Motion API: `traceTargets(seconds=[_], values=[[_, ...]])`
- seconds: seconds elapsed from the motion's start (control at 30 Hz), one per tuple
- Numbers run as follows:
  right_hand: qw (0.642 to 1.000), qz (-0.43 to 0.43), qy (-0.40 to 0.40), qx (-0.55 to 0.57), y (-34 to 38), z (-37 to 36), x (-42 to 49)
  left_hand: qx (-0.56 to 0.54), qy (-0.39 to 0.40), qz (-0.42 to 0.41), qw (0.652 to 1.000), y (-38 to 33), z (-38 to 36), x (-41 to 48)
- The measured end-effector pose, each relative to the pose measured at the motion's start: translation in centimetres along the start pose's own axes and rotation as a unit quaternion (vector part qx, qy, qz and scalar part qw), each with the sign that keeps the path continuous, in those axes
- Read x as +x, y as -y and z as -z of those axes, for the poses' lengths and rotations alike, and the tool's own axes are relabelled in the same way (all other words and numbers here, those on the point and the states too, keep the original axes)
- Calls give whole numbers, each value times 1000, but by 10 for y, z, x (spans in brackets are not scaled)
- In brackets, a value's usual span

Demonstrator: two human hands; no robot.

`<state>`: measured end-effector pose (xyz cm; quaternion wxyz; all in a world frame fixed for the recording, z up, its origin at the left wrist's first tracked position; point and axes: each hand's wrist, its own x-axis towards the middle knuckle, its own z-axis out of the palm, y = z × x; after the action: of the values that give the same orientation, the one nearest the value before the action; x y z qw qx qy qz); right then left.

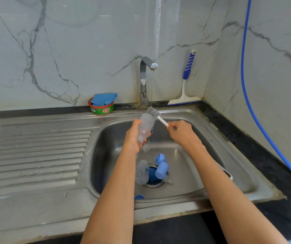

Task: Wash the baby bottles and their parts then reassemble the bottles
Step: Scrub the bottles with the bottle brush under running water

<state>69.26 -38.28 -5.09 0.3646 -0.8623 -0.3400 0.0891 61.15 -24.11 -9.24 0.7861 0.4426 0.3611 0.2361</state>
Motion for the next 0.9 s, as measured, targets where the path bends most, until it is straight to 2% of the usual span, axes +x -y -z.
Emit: traceTargets(seconds=[0.2, 0.37, 0.43, 0.53, 0.6, 0.9], values=[[998, 35, 28, -33, -1, 9, -2, 75, 2, -60, 995, -1, 2, -4], [995, 44, 51, -68, -3, 14, -6, 192, -61, -185, 962, 4, 6, -1], [996, 43, 45, -70, -3, 14, -6, 221, -53, -205, 952, 4, 8, 2], [996, 38, 30, -69, -3, 13, -7, 235, 20, -199, 951, 5, 7, 1], [997, 45, 24, -66, -2, 12, -9, 236, 42, -204, 949, 6, 6, -1], [996, 59, 37, -59, 7, 4, -18, 181, -25, -240, 954, 14, 5, 3]])
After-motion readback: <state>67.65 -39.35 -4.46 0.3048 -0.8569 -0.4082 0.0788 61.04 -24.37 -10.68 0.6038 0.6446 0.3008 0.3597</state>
